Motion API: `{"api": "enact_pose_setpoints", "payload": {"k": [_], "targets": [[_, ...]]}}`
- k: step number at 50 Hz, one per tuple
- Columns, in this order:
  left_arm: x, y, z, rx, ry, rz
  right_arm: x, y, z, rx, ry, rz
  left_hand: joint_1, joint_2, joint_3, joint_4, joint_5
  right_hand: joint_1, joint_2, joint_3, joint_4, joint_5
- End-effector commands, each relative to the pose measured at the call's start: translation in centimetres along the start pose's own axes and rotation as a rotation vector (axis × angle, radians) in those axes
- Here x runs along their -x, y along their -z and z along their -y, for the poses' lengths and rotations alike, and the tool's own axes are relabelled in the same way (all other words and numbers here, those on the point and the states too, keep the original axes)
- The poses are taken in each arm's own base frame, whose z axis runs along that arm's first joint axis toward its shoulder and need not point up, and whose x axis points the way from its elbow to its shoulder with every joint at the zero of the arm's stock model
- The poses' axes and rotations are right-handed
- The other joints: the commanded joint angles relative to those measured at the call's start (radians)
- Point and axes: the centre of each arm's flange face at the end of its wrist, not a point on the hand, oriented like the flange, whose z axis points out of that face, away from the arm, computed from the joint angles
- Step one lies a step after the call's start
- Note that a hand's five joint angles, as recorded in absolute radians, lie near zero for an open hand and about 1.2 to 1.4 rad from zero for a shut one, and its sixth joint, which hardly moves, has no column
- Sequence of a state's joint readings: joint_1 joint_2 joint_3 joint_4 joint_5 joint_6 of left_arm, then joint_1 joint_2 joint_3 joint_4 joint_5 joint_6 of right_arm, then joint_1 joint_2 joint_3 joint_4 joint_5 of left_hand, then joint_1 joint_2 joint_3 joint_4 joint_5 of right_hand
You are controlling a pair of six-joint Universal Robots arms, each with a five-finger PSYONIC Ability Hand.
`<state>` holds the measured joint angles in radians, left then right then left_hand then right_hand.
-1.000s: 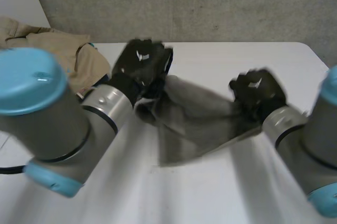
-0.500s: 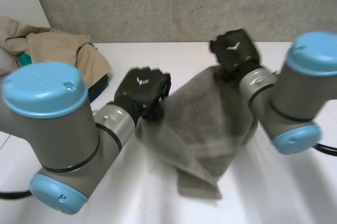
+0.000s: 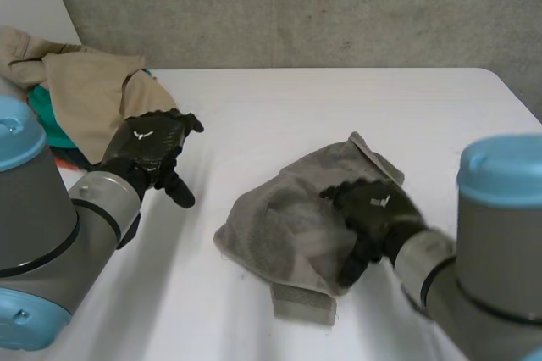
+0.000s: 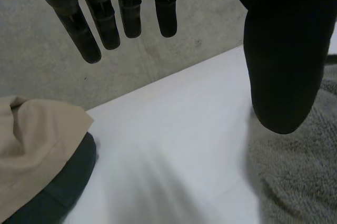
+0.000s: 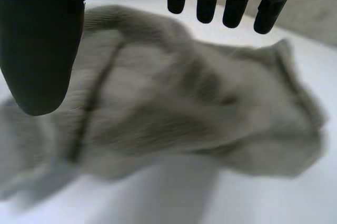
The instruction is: Fold the laundry.
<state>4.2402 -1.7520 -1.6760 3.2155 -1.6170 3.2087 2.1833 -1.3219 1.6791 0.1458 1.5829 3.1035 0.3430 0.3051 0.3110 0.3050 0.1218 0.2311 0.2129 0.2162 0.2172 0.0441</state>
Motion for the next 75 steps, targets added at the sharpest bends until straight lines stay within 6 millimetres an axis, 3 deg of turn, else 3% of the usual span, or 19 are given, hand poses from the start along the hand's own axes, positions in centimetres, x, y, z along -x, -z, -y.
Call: {"api": "enact_pose_setpoints", "payload": {"k": [1,6,7,9,10,14,15,19,25,35,43,47,51,53,56,62,66,71,75], "targets": [[0.1,-0.3,-0.5,0.004,0.002,0.005,3.6,-2.3,-4.7,0.049,-0.065,0.092,-0.041,-0.004,-0.009,-0.003,0.005,0.018,0.036,0.033,0.032,0.03],[0.2,-0.4,-0.4,-0.008,0.004,0.008,4.6,-4.0,-4.7,0.013,-0.051,0.106,-0.033,0.005,-0.001,0.005,0.014,0.352,0.37,0.367,0.366,0.364],[0.1,-0.4,-0.4,-0.008,0.004,0.006,4.6,-4.4,-4.8,0.01,-0.051,0.1,-0.033,0.005,-0.001,0.005,0.014,0.495,0.514,0.51,0.509,0.508],[0.1,-0.4,-0.5,-0.01,0.006,0.006,4.4,-5.1,-4.8,0.013,-0.049,0.071,-0.033,0.005,-0.001,0.005,0.014,1.085,1.103,1.1,1.099,1.097],[0.1,-0.4,-0.5,-0.013,0.006,0.006,4.1,-5.4,-4.6,0.011,-0.053,0.052,-0.027,0.011,0.005,0.011,0.02,1.164,1.183,1.179,1.178,1.177],[0.0,-0.5,-0.6,-0.022,0.006,0.004,3.3,-5.0,-2.5,-0.074,-0.06,-0.024,-0.018,0.02,0.014,0.02,0.029,1.165,1.183,1.18,1.179,1.178],[0.0,-0.5,-0.7,-0.022,0.006,0.004,2.9,-3.8,-0.2,-0.151,-0.062,-0.034,-0.018,0.02,0.014,0.02,0.029,1.165,1.183,1.18,1.179,1.178],[0.0,-0.6,-1.5,-0.001,0.007,0.004,2.8,0.7,5.2,-0.332,0.025,-0.017,-0.006,0.032,0.026,0.032,0.04,1.165,1.183,1.18,1.179,1.178],[-0.7,-1.6,-5.0,0.109,0.004,-0.035,2.2,3.2,9.0,-0.461,0.22,-0.038,-0.033,0.005,-0.001,0.005,0.014,1.165,1.183,1.18,1.179,1.178],[-2.8,-2.5,-6.1,0.147,0.162,-0.186,1.9,5.8,11.8,-0.52,0.325,-0.077,-0.124,-0.086,-0.092,-0.086,-0.077,1.165,1.183,1.18,1.179,1.178],[-7.5,-4.1,-7.4,0.227,0.373,-0.4,1.8,8.0,12.8,-0.579,0.334,-0.087,-0.097,-0.059,-0.065,-0.059,-0.051,1.165,1.183,1.18,1.179,1.178],[-8.2,-5.4,-8.1,0.236,0.396,-0.392,1.8,8.4,12.6,-0.57,0.357,-0.093,-0.007,0.031,0.025,0.031,0.04,1.165,1.183,1.18,1.179,1.178],[-9.8,-5.9,-8.0,0.225,0.428,-0.406,1.4,9.6,12.9,-0.59,0.357,-0.108,0.348,0.386,0.38,0.386,0.394,1.165,1.183,1.18,1.179,1.178],[-10.2,-5.9,-7.6,0.218,0.455,-0.415,1.3,9.9,12.9,-0.59,0.358,-0.11,0.512,0.55,0.544,0.55,0.559,1.165,1.183,1.18,1.179,1.178],[-10.3,-6.0,-7.0,0.21,0.51,-0.41,0.7,9.9,12.9,-0.582,0.357,-0.131,1.044,1.082,1.076,1.082,1.09,1.165,1.183,1.18,1.179,1.178],[-9.4,-5.0,-5.7,0.172,0.517,-0.334,-2.3,9.0,13.3,-0.53,0.424,-0.253,1.053,1.091,1.085,1.091,1.1,1.165,1.183,1.18,1.179,1.178],[-6.7,-3.2,-2.3,0.053,0.517,-0.217,-4.3,8.5,13.9,-0.51,0.472,-0.329,1.053,1.091,1.085,1.091,1.1,1.165,1.183,1.18,1.179,1.178],[-2.5,-0.4,3.7,-0.173,0.376,-0.152,-5.2,8.2,14.0,-0.481,0.524,-0.365,1.053,1.091,1.085,1.091,1.1,1.165,1.183,1.18,1.179,1.178],[-2.1,1.9,6.4,-0.277,0.24,-0.151,-5.2,7.3,13.2,-0.436,0.553,-0.35,1.053,1.091,1.085,1.091,1.1,1.165,1.183,1.18,1.179,1.178]]}}
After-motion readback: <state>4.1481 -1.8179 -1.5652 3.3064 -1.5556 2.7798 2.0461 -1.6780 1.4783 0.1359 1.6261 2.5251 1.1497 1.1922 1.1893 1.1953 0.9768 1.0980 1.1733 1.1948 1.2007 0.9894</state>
